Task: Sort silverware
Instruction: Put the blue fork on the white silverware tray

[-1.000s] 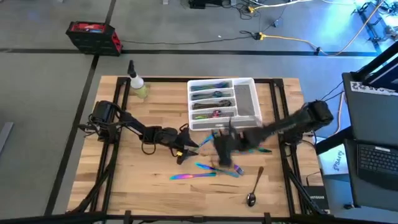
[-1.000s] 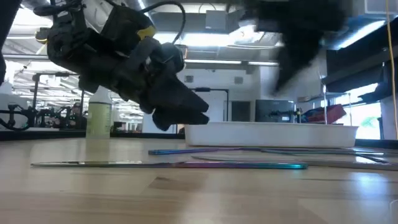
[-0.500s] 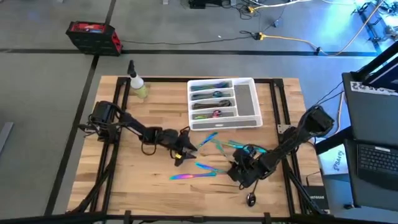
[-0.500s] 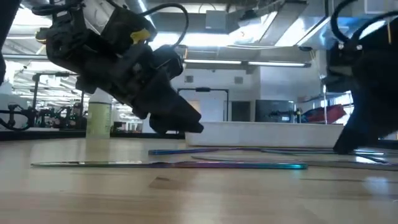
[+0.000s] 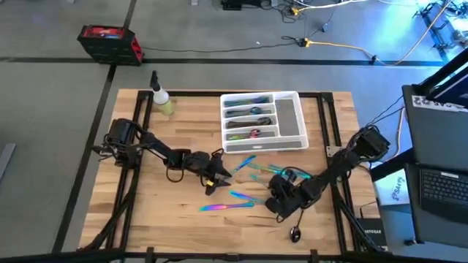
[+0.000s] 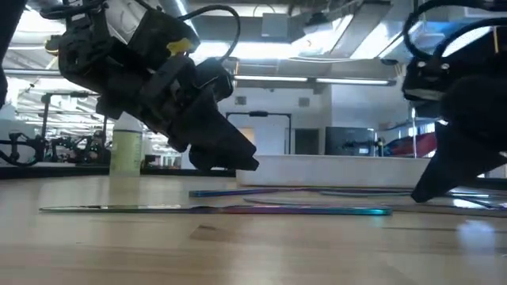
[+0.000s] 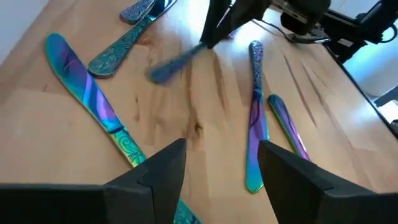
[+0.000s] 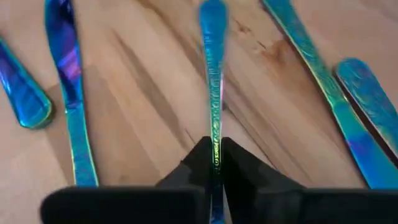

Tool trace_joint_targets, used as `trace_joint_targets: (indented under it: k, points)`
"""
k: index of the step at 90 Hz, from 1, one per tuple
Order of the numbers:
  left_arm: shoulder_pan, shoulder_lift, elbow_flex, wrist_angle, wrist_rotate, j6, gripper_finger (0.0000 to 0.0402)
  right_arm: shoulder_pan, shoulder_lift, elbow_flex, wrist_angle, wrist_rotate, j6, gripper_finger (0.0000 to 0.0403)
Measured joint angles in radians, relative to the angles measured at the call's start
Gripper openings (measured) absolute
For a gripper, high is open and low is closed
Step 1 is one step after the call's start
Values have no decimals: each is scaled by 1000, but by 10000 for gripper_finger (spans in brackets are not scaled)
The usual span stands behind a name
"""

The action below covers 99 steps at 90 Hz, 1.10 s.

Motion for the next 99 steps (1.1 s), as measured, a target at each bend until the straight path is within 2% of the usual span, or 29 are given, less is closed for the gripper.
trace_joint_targets:
  k: [16, 34, 44, 54, 65, 78, 85, 99]
  points:
    - [0, 0, 0, 0, -5, 0, 186, -89, -99, 95, -47, -21, -243, 5]
    - [0, 0, 0, 1, -24, -2, 186, -253, -284, 249, -339, -6, -550, 4]
    - [0, 0, 0, 0, -28, 0, 186, -430, -384, 316, -400, -27, -819, 3]
    - [0, 0, 0, 7, -35, 31, 186, -688, -415, 367, -394, -178, -1095, 2]
    - [-19, 0, 0, 29, -119, 106, 186, -922, -360, 411, -329, -382, -1409, 1]
    - [-65, 0, 0, 41, -296, 253, 186, -1099, -235, 512, -336, -557, -1590, 1]
    - [-83, 0, 0, 47, -339, 287, 186, -1157, -152, 574, -353, -635, -1674, 1]
    - [-90, 0, 0, 29, -343, 263, 186, -1202, 35, 727, -407, -686, -1826, 0]
